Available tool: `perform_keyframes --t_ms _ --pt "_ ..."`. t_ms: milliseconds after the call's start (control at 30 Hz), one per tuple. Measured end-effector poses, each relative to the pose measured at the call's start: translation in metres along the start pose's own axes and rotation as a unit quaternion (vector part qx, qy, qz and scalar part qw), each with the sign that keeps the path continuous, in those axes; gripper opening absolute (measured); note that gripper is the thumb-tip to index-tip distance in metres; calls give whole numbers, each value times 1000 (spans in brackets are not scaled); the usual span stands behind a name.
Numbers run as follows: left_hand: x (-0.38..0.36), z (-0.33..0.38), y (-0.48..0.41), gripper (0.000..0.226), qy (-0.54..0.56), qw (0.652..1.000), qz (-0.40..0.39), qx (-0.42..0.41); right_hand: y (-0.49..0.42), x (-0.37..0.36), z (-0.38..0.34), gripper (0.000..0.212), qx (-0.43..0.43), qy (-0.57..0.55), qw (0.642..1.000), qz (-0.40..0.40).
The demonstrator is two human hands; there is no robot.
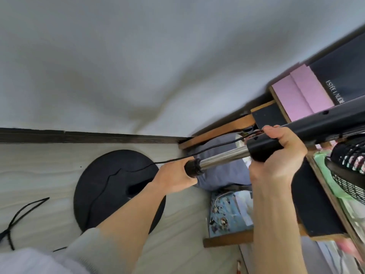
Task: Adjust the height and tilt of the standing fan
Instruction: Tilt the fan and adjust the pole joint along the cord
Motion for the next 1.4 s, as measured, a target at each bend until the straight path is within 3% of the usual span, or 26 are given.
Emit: perform_keyframes --t_ms 100,200,267,567,633,767,800,867,933,1033,1233,1400 --pt "13 -2 -6 19 -17 1000 15 19 -5 -13 -11 40 2 -3 1000 -17" --pt "22 -3 -10 20 -15 999 35 11 -9 -21 -18 14 5 16 999 -30" --pt "27 -5 -13 18 -2 999 33 13 -12 -27 -26 9 5 34 999 -33" --pt "47 -1 -26 24 16 999 34 26 -30 -57 -51 11 20 31 997 -66" --pt "46 -4 -27 29 15 998 41 38 -34 -55 -47 22 18 43 996 -79" --pt "40 -8 -27 28 14 997 49 49 -33 -44 -41 83 17 52 994 -94" --pt "39 -8 -27 26 11 998 43 49 -31 -42 -39 88 14 42 994 -96" --pt "37 -2 -25 24 -13 999 24 46 -25 -37 -36 81 17 19 996 -84" --pt "36 11 -27 27 -10 999 31 40 -18 -35 -29 61 34 14 997 -67" --pt "32 44 -35 28 -6 998 58 -33 -11 -36 -15 39 54 -2 997 -53" --pt "33 43 -42 20 -90 988 108 -57 -13 -52 -6 38 121 -27 991 -42" --pt "34 35 -48 19 -49 988 145 -31 -18 -53 -4 48 187 -30 982 17"
Point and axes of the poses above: each hand's wrist, its own y-axis away from the middle knuckle, its own x-axis out of the back of the hand, z = x × y, the point moved 7 cm from there along -y, towards the middle knuckle, and after that the axes turned 10 degrees about y, right-handed, at the moved point
